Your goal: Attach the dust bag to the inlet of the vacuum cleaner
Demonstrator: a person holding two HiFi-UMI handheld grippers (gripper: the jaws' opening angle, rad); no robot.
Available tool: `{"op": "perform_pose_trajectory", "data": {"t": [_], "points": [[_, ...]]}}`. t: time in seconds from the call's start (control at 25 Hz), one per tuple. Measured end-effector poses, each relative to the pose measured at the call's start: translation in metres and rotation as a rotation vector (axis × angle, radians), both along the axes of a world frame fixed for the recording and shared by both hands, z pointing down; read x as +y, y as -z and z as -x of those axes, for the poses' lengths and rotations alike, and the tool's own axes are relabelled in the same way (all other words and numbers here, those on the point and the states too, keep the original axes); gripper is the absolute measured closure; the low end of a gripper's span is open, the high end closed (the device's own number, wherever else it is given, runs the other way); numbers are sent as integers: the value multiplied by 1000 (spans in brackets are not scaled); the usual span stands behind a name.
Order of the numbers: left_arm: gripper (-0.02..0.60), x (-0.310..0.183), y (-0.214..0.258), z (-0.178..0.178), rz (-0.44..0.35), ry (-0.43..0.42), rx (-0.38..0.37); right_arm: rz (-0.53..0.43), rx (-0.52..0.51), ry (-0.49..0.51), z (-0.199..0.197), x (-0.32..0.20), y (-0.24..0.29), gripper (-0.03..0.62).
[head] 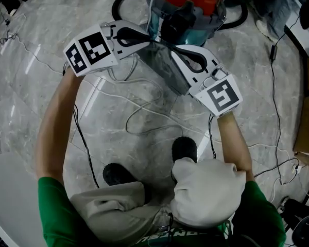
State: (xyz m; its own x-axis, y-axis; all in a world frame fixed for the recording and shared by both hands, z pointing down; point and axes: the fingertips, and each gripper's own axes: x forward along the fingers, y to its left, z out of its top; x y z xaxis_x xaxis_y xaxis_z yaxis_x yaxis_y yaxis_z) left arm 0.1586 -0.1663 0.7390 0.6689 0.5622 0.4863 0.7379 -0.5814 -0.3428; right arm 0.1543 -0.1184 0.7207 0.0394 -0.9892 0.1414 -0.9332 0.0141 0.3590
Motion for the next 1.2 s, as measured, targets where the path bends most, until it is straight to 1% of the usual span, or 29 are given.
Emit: {"op": "perform_pose_trajectory", "data": {"t": [0.16, 0.36, 0.64, 1.0, 1.2], "points": [[561, -3, 7, -6, -16, 9, 19, -8, -2, -30, -7, -3, 5, 580], [561, -5, 12, -14, -17, 17, 48, -15, -12, -52, -15, -5, 9, 580], [560, -7, 20, -33, -7, 73, 80, -10, -56, -102, -35, -3, 13, 580], [555, -10, 24, -54, -27, 137, 128, -16, -74, -150, -55, -6, 15, 580], [554, -10, 23, -61, -29, 145, 155, -17, -90, -149, -63, -6, 14, 580]]}}
